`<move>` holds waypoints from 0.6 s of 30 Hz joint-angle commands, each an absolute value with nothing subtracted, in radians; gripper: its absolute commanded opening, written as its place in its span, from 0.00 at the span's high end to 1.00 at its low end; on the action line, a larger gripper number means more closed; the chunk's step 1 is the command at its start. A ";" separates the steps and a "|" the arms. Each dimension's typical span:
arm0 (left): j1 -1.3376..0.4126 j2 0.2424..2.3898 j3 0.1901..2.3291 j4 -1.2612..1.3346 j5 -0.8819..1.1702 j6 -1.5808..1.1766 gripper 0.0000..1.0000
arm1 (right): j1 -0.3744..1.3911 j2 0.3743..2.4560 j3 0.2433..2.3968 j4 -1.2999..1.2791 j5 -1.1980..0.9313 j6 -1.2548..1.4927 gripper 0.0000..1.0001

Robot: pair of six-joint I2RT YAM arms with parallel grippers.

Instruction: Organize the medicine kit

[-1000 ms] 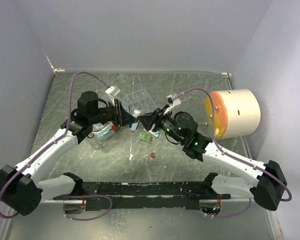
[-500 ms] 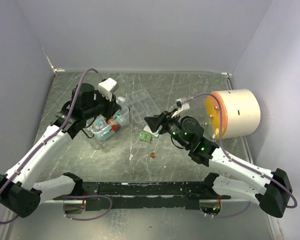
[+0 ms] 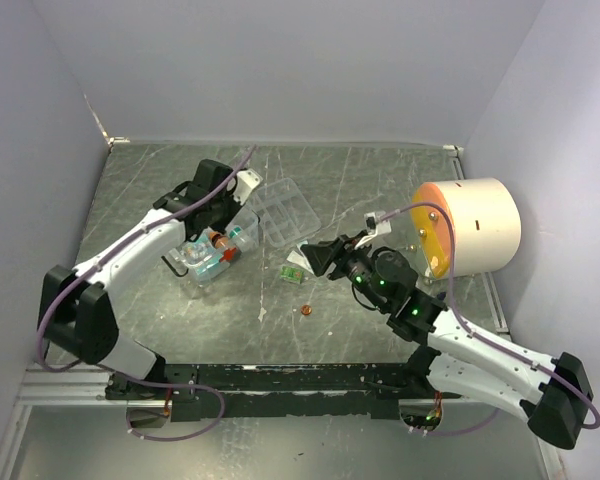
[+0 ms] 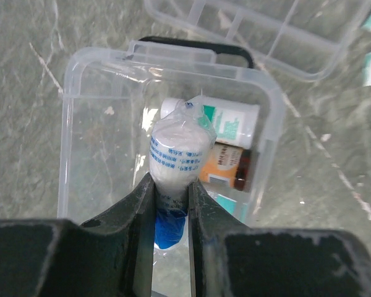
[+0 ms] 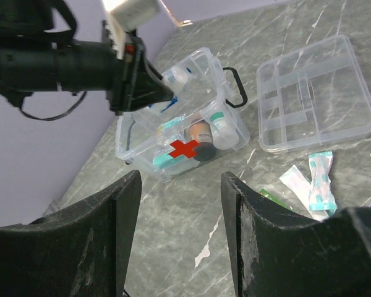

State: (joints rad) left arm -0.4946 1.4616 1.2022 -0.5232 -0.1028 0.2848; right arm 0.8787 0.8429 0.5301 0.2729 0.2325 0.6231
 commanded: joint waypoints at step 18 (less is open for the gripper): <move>-0.361 1.723 1.351 -0.510 -0.124 0.378 0.77 | 0.870 0.844 0.482 0.372 0.194 0.603 0.46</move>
State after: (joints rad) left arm -0.3851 1.6958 1.3289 -0.5323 -0.1280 0.3836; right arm 0.8761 0.8303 0.4725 0.3370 0.1944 0.6147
